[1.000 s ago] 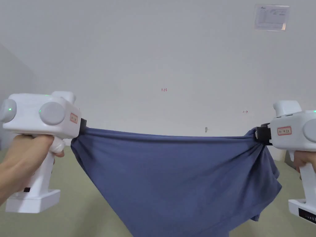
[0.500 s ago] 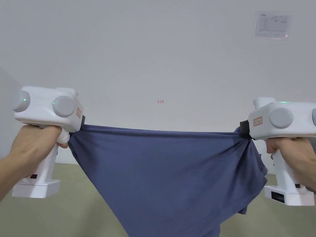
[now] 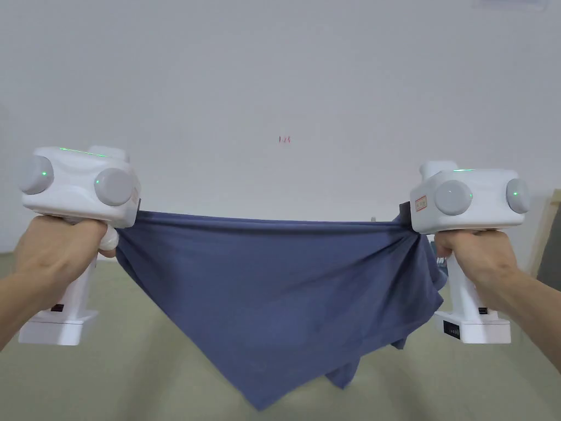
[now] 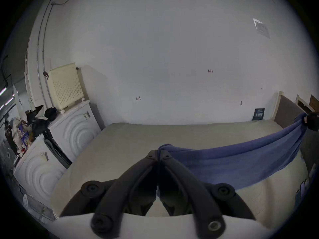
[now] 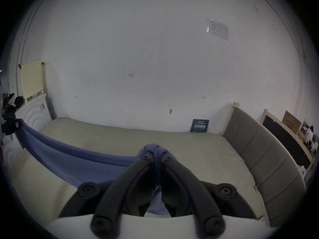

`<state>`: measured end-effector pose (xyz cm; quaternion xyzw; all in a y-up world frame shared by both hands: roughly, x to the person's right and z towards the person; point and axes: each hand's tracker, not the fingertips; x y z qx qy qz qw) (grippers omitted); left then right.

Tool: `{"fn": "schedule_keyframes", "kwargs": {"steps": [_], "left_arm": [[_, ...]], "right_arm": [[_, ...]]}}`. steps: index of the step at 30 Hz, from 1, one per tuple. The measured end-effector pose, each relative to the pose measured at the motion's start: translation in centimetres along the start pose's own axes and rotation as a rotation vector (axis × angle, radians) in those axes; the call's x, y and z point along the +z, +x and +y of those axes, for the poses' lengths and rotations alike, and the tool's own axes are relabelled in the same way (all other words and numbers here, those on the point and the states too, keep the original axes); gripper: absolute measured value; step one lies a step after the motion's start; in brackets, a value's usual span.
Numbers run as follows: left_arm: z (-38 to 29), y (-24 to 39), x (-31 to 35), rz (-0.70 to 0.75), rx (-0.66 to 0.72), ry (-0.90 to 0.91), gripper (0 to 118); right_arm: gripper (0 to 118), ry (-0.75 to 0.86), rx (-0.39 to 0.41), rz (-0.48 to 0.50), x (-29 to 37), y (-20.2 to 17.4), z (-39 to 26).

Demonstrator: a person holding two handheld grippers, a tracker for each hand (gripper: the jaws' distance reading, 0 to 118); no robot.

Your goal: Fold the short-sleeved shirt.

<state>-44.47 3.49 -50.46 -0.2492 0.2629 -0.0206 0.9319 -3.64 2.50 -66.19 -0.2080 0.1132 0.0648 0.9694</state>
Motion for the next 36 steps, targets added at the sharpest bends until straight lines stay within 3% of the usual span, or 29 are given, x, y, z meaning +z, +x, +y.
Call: {"fn": "schedule_keyframes", "kwargs": {"steps": [4, 10, 12, 15, 19, 24, 28, 32, 33, 36], "left_arm": [[-4.6, 1.0, -1.6, -0.077, -0.013, -0.058, 0], [-12.4, 2.2, -0.7, -0.130, -0.065, -0.140, 0], [-15.7, 2.2, 0.8, -0.144, -0.086, -0.165, 0], [-20.1, 1.4, 1.5, -0.190, -0.081, -0.235, 0], [-26.3, 0.4, 4.6, -0.221, -0.049, -0.288, 0], [-33.3, -1.9, 9.3, -0.232, -0.016, -0.342, 0], [-37.5, -3.5, 13.2, -0.255, 0.005, -0.406, 0], [-40.8, -4.7, 15.6, -0.276, 0.029, -0.454, 0], [-41.1, -4.8, 15.7, -0.275, 0.034, -0.462, 0], [-42.1, -4.8, 15.7, -0.279, 0.034, -0.469, 0]], "right_arm": [[9, -0.065, 0.024, -0.009, -1.5, 0.1, -4.4], [9, -0.166, -0.053, -0.012, 0.0, 1.8, -14.3], [9, -0.226, -0.100, 0.003, 1.7, 2.6, -18.2], [9, -0.301, -0.066, 0.018, 4.7, 3.1, -24.1], [9, -0.347, -0.110, 0.037, 9.6, 3.7, -31.0], [9, -0.377, -0.107, 0.067, 16.4, 3.9, -37.1], [9, -0.406, -0.096, 0.100, 20.9, 4.0, -40.6], [9, -0.418, -0.106, 0.103, 18.8, 3.9, -38.9], [9, -0.426, -0.105, 0.109, 23.5, 3.2, -40.9], [9, -0.437, -0.097, 0.097, 22.9, 3.0, -40.6]]}}
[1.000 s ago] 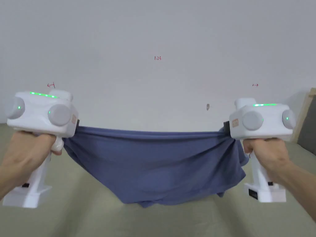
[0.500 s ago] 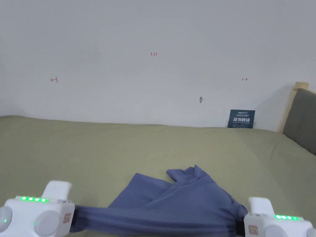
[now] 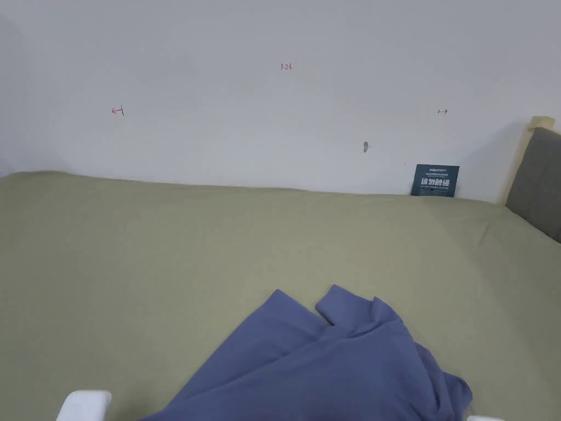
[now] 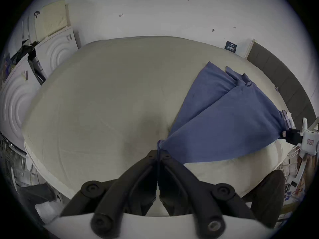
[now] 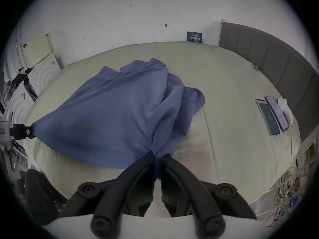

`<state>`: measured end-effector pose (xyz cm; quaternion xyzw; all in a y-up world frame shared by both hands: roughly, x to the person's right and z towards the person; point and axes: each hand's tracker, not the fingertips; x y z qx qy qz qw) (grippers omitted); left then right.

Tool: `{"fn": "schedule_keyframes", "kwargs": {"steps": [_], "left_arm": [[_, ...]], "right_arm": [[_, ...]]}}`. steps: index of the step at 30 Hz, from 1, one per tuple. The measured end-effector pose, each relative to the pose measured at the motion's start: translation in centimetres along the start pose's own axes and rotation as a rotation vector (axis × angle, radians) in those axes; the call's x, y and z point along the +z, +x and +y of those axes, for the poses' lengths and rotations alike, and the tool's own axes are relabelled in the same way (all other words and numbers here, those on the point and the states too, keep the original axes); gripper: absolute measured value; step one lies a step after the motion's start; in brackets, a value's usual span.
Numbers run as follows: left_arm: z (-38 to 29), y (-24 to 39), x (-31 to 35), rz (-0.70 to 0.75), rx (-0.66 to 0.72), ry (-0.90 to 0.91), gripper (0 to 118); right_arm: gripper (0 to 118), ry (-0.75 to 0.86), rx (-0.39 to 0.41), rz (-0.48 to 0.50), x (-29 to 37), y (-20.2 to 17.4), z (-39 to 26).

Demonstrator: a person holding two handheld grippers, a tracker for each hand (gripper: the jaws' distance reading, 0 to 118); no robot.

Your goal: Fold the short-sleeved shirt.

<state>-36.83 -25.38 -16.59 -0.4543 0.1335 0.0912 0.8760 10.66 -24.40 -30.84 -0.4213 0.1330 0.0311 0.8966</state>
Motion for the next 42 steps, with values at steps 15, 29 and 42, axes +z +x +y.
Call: {"fn": "schedule_keyframes", "kwargs": {"steps": [15, 29, 42], "left_arm": [[-0.2, 0.3, 4.3, -0.031, 0.089, 0.159, 117], [-4.0, 3.2, 13.4, 0.072, 0.124, 0.478, 0], [-0.4, -0.2, 4.7, -0.056, 0.005, 0.097, 4]], "right_arm": [[73, 0.145, -0.077, -0.064, 5.7, -0.4, -2.6], [1, 0.510, 0.010, -0.106, 14.6, -5.6, -4.3], [1, 0.447, 0.021, -0.058, 12.3, -6.1, -4.0]]}}
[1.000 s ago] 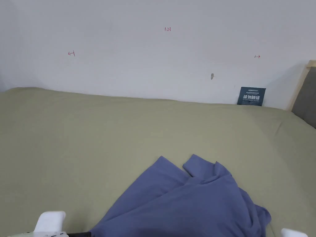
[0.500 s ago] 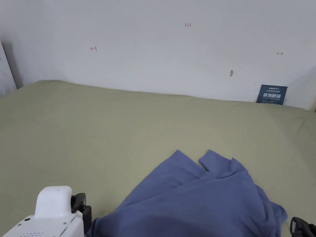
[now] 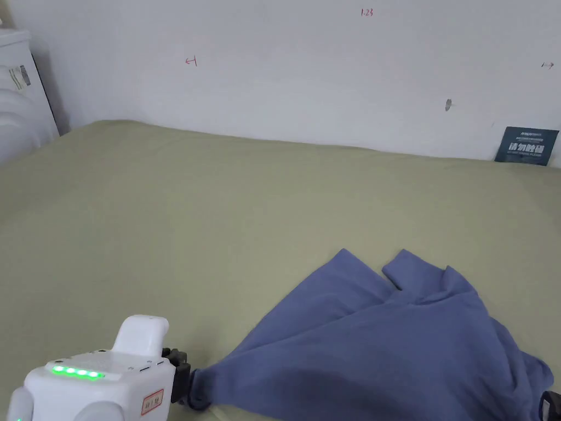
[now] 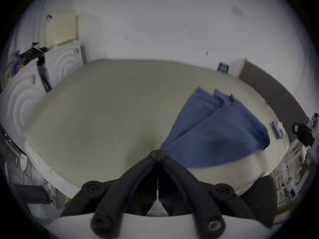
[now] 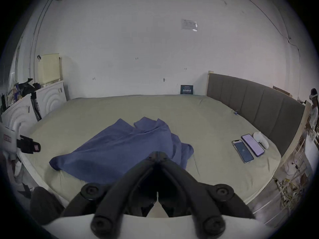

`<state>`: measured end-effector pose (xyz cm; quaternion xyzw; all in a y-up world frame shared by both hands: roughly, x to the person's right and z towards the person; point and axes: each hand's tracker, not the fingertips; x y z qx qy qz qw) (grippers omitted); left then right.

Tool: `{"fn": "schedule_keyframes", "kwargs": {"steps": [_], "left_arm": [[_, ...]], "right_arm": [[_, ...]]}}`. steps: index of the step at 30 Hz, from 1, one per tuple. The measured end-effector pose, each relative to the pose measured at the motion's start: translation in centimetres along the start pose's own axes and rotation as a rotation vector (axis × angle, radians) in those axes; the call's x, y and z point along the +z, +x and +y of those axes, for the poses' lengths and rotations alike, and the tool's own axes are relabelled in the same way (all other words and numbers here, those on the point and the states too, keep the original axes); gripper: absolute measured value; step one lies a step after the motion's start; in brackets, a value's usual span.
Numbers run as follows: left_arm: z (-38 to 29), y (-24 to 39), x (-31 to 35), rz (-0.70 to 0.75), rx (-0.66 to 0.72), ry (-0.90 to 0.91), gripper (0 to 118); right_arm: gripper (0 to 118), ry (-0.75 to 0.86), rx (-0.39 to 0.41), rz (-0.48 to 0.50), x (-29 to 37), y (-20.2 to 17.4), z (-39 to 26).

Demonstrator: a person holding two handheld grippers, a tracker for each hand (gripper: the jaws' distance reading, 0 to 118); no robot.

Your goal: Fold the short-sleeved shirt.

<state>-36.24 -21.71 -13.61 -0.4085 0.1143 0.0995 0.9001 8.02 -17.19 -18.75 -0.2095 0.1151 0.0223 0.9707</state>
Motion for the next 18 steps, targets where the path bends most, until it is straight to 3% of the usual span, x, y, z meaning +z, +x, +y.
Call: {"fn": "schedule_keyframes", "kwargs": {"steps": [1, 2, 3, 4, 8, 11, 12, 13, 15, 17, 18], "left_arm": [[0.2, -0.6, -1.3, -0.022, 0.007, -0.036, 23], [0.5, -1.2, -3.1, -0.052, 0.015, -0.091, 61], [0.5, -1.3, -4.0, -0.047, 0.020, -0.139, 111], [0.4, -1.4, -5.5, -0.030, 0.012, -0.165, 118], [1.1, -1.2, -7.8, 0.031, -0.026, -0.171, 111], [0.7, -1.6, -10.3, 0.002, -0.020, -0.207, 69], [0.6, -1.5, -10.4, -0.002, -0.023, -0.219, 65], [0.2, -1.2, -10.3, 0.030, -0.038, -0.217, 54], [0.2, -1.1, -9.5, 0.002, -0.061, -0.209, 0], [0.7, -1.0, -8.4, -0.092, 0.003, -0.161, 0], [1.0, -0.7, -8.3, -0.043, -0.017, -0.184, 0]], "right_arm": [[1, -0.013, -0.002, 0.006, -0.3, 0.0, -0.2], [1, -0.033, -0.003, 0.012, -0.8, 0.0, -0.5], [1, -0.041, -0.002, 0.013, -1.0, -0.3, -0.6], [1, -0.052, 0.001, 0.010, -1.3, -0.4, -0.9], [1, -0.089, 0.000, 0.008, -2.4, -0.5, -1.6], [1, -0.115, 0.000, 0.008, -2.9, -0.4, -1.9], [1, -0.126, -0.005, 0.008, -3.2, -0.3, -2.0], [1, -0.142, -0.011, 0.017, -3.4, -0.1, -2.0], [1, -0.147, -0.012, 0.013, -3.8, 0.1, -1.8], [1, -0.161, -0.012, 0.014, -4.7, 0.7, -1.2], [1, -0.166, -0.017, 0.017, -5.3, 1.1, -0.7]]}}
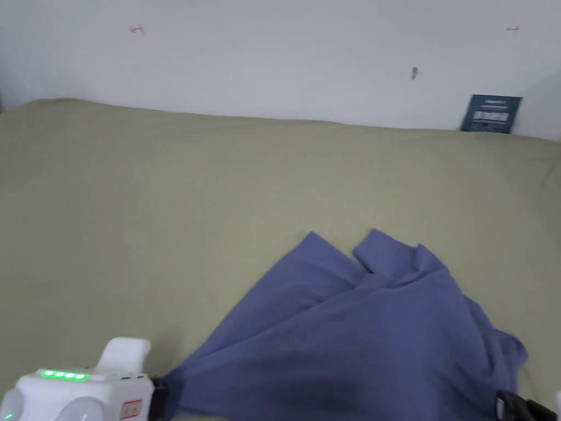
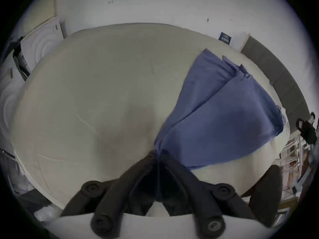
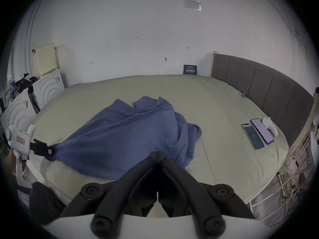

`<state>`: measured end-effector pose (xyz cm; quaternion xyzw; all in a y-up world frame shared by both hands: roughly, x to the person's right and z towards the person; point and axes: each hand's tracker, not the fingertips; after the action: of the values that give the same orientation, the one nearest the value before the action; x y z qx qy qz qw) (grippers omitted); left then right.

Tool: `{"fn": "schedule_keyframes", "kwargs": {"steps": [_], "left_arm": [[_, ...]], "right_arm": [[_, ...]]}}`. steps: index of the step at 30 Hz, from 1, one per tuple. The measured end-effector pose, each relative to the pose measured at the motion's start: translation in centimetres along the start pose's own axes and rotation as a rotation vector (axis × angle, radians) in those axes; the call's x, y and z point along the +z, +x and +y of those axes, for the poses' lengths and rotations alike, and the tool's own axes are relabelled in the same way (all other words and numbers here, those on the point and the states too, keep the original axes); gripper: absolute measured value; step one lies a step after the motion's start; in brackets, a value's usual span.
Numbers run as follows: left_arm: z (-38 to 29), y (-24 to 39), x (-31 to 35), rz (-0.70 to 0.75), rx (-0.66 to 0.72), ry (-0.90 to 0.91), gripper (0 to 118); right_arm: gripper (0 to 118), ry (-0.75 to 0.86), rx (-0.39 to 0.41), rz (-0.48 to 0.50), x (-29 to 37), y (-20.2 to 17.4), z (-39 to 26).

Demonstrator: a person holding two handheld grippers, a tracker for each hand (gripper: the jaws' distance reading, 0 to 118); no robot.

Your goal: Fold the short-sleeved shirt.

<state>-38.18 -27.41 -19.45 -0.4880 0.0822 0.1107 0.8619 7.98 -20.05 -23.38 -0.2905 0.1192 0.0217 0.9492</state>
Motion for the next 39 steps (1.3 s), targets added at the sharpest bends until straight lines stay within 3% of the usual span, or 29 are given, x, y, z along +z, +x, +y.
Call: {"fn": "schedule_keyframes", "kwargs": {"steps": [8, 14, 15, 16, 17, 18, 19, 21, 28, 30, 31, 33, 39], "left_arm": [[-0.6, 0.7, -0.1, -0.009, -0.002, 0.019, 0], [-0.4, 0.5, -0.1, -0.023, 0.027, 0.010, 0], [-0.4, 0.4, -0.2, -0.022, 0.027, 0.008, 0], [-0.3, 0.4, -0.3, -0.020, 0.025, 0.006, 0], [-0.3, 0.4, -0.2, -0.021, 0.023, 0.005, 0], [-0.2, 0.5, -0.2, -0.019, 0.020, 0.004, 0], [-0.3, 0.5, -0.3, -0.015, 0.017, 0.005, 0], [-0.2, 0.5, -0.3, -0.014, 0.012, 0.001, 0], [-0.1, 0.5, -1.0, -0.010, 0.012, -0.018, 0], [0.0, 0.7, -1.1, -0.008, 0.007, -0.025, 0], [0.1, 0.8, -1.0, -0.005, 0.003, -0.028, 0], [0.4, 0.8, -0.5, -0.014, -0.003, -0.028, 0], [3.0, 0.6, 3.8, -0.067, 0.038, 0.058, 0]], "right_arm": [[1, -0.061, 0.013, 0.039, -11.3, 4.7, 8.5], [1, -0.260, 0.097, 0.118, -24.3, 6.8, 14.4], [10, -0.275, 0.102, 0.119, -25.8, 7.1, 14.8], [38, -0.321, 0.072, 0.176, -26.7, 7.1, 15.2], [75, -0.358, 0.031, 0.196, -28.4, 7.4, 15.7], [83, -0.394, -0.009, 0.222, -30.1, 7.9, 15.8], [83, -0.410, -0.026, 0.226, -31.3, 8.2, 15.9], [83, -0.479, -0.037, 0.181, -32.6, 7.8, 15.7], [80, -0.538, 0.065, 0.106, -33.5, 5.6, 13.9], [68, -0.514, 0.100, 0.087, -33.2, 5.5, 14.5], [68, -0.475, 0.136, 0.085, -32.2, 5.2, 14.7], [5, -0.428, 0.086, 0.112, -30.4, 5.4, 15.4], [5, -0.242, 0.105, 0.155, -20.1, 5.7, 20.2]]}}
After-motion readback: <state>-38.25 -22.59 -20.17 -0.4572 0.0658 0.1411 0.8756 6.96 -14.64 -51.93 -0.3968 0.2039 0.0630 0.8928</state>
